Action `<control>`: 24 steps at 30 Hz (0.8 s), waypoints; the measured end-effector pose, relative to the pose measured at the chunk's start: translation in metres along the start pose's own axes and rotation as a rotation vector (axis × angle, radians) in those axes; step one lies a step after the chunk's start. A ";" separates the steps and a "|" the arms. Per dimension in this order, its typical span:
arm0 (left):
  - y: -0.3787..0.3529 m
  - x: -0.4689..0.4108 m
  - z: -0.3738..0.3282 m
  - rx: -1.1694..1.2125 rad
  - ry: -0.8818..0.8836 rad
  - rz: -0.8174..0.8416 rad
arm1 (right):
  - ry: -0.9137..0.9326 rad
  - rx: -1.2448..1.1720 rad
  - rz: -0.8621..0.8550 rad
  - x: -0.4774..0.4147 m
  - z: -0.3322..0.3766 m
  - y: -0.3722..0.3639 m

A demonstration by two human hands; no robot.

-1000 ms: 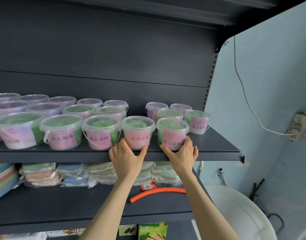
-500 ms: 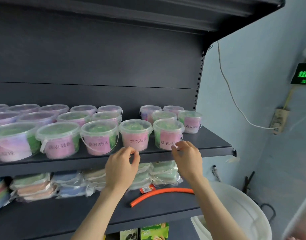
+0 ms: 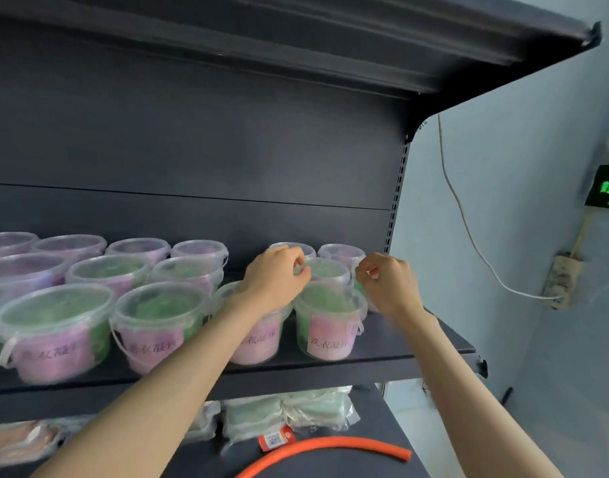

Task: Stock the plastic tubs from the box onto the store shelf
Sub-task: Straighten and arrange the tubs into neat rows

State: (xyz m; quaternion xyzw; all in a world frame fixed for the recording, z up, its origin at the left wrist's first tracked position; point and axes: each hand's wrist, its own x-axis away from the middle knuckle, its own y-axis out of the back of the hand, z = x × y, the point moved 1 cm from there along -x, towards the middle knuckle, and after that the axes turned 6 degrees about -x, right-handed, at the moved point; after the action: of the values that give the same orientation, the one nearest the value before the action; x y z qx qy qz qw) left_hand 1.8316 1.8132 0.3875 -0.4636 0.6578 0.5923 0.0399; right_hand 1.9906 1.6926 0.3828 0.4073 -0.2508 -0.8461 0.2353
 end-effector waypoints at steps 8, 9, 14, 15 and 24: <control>-0.036 -0.089 -0.013 -0.129 -0.090 0.494 | -0.052 0.174 0.226 -0.070 -0.056 -0.016; -0.040 -0.095 -0.015 -0.134 -0.077 0.535 | -0.060 0.186 0.251 -0.076 -0.060 -0.016; -0.061 -0.110 -0.020 -0.295 -0.043 0.699 | -0.143 0.136 0.437 -0.094 -0.084 -0.019; -0.063 -0.111 -0.019 -0.297 -0.041 0.709 | -0.155 0.125 0.474 -0.095 -0.088 -0.020; -0.069 -0.112 -0.014 -0.263 0.034 0.643 | -0.132 0.156 0.449 -0.095 -0.089 -0.020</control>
State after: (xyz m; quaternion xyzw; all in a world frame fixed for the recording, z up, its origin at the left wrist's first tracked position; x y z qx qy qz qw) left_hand 1.9477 1.8739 0.4076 -0.2437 0.6886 0.6466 -0.2197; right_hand 2.1113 1.7447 0.3763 0.3023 -0.4145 -0.7752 0.3685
